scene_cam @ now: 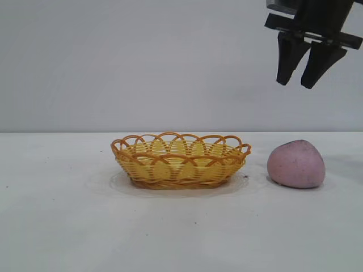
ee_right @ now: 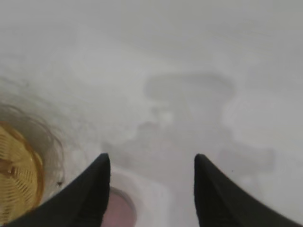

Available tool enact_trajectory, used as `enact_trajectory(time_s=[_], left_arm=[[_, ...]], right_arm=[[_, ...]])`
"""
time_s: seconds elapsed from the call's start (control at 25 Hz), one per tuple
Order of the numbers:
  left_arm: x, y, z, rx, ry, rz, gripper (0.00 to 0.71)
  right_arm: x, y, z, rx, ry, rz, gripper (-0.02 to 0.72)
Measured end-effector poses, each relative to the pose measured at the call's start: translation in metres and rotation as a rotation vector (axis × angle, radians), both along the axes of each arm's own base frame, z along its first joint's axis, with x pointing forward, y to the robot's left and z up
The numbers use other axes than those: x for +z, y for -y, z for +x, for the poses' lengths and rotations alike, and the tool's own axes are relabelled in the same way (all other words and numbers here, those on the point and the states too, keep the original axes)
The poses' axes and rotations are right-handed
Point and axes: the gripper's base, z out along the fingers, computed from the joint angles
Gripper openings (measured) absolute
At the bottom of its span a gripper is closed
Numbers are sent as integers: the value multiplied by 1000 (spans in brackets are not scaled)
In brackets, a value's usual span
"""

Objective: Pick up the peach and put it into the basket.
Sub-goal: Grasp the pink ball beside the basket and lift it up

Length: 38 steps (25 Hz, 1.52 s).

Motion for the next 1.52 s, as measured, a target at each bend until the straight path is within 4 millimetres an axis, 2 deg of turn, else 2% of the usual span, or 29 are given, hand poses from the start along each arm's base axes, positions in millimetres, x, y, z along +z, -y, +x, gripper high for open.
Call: enact_trajectory(time_s=[0.28,0.56,0.72,0.84,1.24,1.4,1.48,1.52], left_arm=[[0,0,0,1,0,-2,414],[0,0,0,1,0,-2,414],[0,0,0,1,0,-2,414],[0,0,0,1,0,-2,414],[0,0,0,1,0,-2,414],[0,0,0,1,0,-2,414],[0,0,0,1,0,-2,414],[0,0,0,1,0,-2,414]], right_arm=[[2,-12,-19,37,-154,-17,374],[-13,-37,-29,36,-220,-189,374],[-18,-55,-35,57,-230,-205,374],[-27,-61,-35,51,-255,-208,374],[-75,-65,-28,43,-375,-233,374],[-84,-65,-27,49,-389,-239,117],[-83,-65,-26,52,-381,-247,46],[-82,-64,-25,56,-373,-254,57]])
